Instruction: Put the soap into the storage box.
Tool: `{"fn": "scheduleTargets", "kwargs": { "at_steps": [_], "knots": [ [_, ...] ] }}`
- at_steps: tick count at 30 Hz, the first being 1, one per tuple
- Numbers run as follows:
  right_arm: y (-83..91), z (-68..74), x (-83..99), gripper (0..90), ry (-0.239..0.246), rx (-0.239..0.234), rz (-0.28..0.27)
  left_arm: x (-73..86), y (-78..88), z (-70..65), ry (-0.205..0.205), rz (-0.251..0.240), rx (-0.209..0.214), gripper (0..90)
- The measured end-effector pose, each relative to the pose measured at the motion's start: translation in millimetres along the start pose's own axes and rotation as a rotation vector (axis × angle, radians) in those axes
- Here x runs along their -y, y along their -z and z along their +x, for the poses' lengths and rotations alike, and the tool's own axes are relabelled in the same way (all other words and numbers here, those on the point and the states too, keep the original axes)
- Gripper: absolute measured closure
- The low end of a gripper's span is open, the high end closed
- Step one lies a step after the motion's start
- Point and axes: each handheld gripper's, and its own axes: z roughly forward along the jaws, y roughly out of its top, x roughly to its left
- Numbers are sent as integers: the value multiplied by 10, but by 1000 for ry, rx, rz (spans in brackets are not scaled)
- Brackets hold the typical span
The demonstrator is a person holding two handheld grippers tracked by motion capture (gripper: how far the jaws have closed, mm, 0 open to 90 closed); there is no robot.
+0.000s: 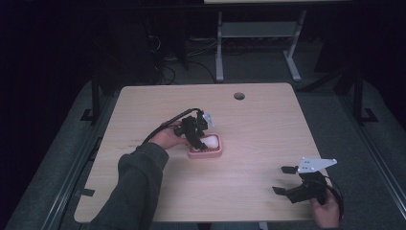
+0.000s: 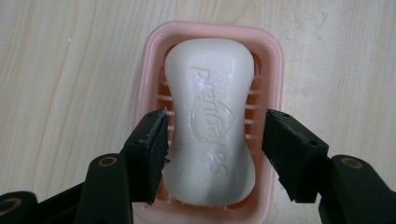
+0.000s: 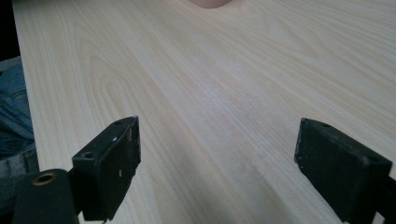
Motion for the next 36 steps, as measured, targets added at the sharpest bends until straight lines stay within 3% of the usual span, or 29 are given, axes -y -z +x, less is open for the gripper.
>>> {"fn": "scheduleTargets", "kwargs": {
  "at_steps": [6, 19, 27, 34, 36],
  "knots": [
    [-12, 0, -4, 142, -4, 1, 7, 97, 61, -6, 23, -24, -2, 389],
    [-21, -2, -8, 142, -3, 3, 10, 145, 102, -44, 26, -35, -9, 360],
    [-33, 6, -19, 142, 1, 3, 13, 244, 184, -109, 57, -69, -21, 329],
    [-44, 12, -26, 141, -3, 4, 18, 360, 233, -175, 72, -75, -33, 328],
    [-44, 10, -25, 142, -4, 5, 20, 379, 240, -191, 71, -57, -38, 319]
  ]
}}
